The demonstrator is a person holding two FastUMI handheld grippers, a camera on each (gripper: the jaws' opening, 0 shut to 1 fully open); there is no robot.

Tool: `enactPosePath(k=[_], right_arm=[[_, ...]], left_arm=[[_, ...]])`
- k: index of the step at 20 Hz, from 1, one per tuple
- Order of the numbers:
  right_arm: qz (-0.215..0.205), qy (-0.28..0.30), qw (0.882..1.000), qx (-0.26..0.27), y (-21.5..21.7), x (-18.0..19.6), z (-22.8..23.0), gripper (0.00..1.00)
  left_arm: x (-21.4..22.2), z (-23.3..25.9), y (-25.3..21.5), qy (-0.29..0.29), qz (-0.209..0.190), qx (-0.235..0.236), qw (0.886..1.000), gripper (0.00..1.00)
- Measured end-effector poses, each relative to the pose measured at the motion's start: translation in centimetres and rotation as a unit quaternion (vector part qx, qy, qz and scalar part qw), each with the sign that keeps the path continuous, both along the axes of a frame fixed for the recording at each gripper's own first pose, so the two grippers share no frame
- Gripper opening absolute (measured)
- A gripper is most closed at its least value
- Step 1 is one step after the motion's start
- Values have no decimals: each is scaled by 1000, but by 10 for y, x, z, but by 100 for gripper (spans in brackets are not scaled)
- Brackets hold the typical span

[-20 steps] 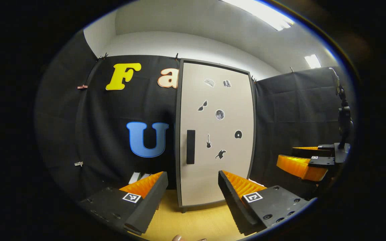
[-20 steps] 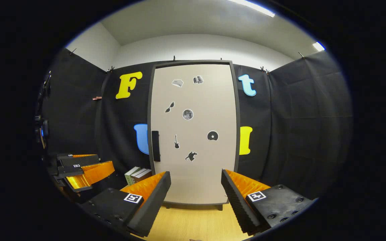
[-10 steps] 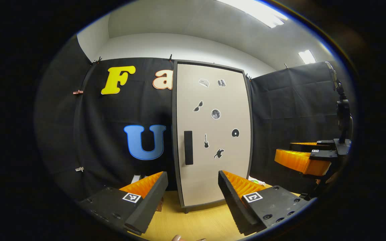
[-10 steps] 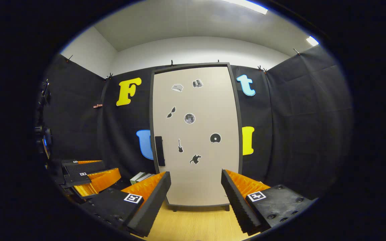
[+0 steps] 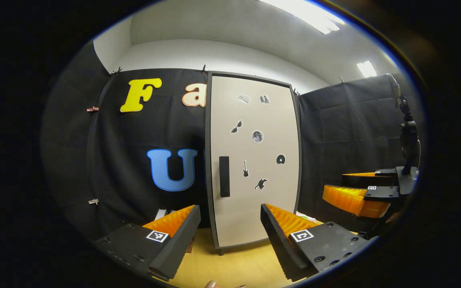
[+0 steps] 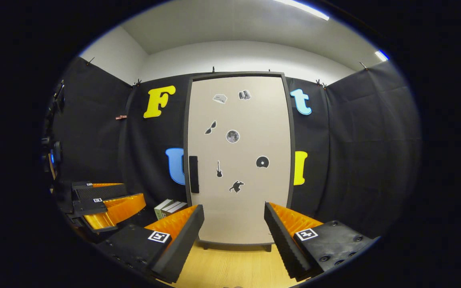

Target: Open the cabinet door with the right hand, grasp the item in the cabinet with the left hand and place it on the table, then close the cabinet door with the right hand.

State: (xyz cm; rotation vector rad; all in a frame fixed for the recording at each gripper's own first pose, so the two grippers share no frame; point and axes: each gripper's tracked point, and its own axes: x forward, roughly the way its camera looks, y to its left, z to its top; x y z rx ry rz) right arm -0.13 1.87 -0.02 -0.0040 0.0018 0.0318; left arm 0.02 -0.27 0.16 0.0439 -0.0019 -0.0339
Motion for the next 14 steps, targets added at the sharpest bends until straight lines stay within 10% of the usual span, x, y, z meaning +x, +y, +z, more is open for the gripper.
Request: enactPosePath(k=[14], right_arm=[[0, -6, 1000, -1, 41, -4, 0, 97]], left_arm=[[-22, -2, 27, 3, -17, 16, 1000, 95]])
